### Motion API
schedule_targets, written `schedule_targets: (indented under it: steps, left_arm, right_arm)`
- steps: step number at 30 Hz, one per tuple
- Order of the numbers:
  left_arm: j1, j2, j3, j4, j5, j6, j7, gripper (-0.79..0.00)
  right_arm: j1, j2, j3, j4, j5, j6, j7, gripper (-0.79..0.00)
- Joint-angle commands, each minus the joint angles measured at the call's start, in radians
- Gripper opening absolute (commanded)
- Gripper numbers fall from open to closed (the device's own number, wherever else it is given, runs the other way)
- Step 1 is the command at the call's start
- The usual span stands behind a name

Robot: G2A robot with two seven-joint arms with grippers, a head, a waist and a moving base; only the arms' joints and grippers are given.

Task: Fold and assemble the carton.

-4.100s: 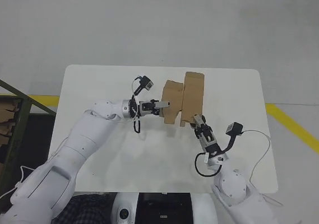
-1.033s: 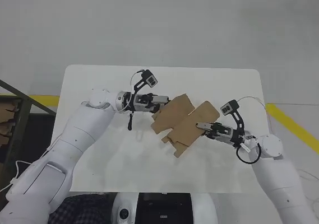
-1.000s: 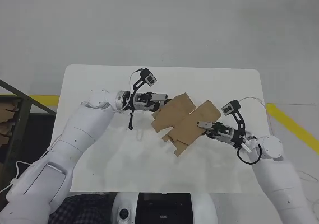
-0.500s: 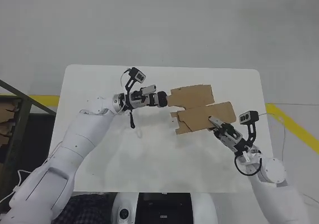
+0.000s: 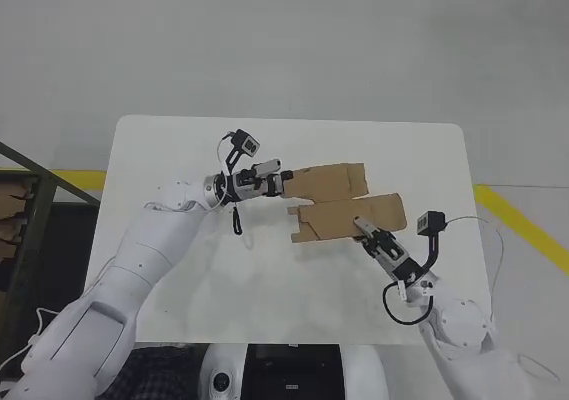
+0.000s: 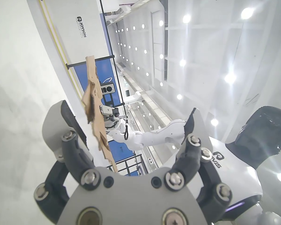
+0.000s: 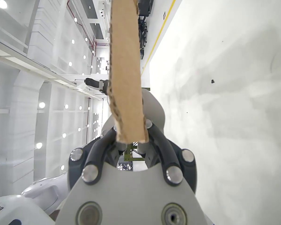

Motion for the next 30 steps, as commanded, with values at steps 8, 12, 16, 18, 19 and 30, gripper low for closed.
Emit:
schedule_targets:
  steps: [8, 12, 16, 18, 19, 30]
  left_arm:
    - [-0.001, -0.008, -0.011, 0.007, -0.006, 0.035, -0.035, 0.0]
    - [-0.002, -0.009, -0.015, 0.012, 0.008, 0.044, -0.044, 0.0]
    - [-0.004, -0.013, -0.019, 0.01, 0.004, 0.052, -0.051, 0.0]
    - [-0.006, -0.015, -0.02, 0.008, 0.006, 0.055, -0.055, 0.0]
    - [-0.008, -0.016, -0.019, 0.007, 0.008, 0.059, -0.058, 0.0]
    - [-0.044, -0.029, -0.002, 0.028, 0.092, 0.046, -0.046, 0.0]
  right_arm:
    - [0.033, -0.008, -0.011, 0.038, -0.046, 0.004, -0.07, -0.785]
    - [0.042, -0.01, -0.007, 0.054, -0.056, 0.003, -0.09, -0.785]
    - [0.047, -0.012, -0.01, 0.062, -0.093, 0.01, -0.1, -0.785]
    - [0.049, -0.013, -0.016, 0.064, -0.111, 0.015, -0.105, -0.785]
    - [0.05, -0.014, -0.019, 0.065, -0.113, 0.015, -0.105, -0.785]
    - [0.043, -0.016, -0.023, 0.052, -0.139, 0.015, -0.096, -0.785]
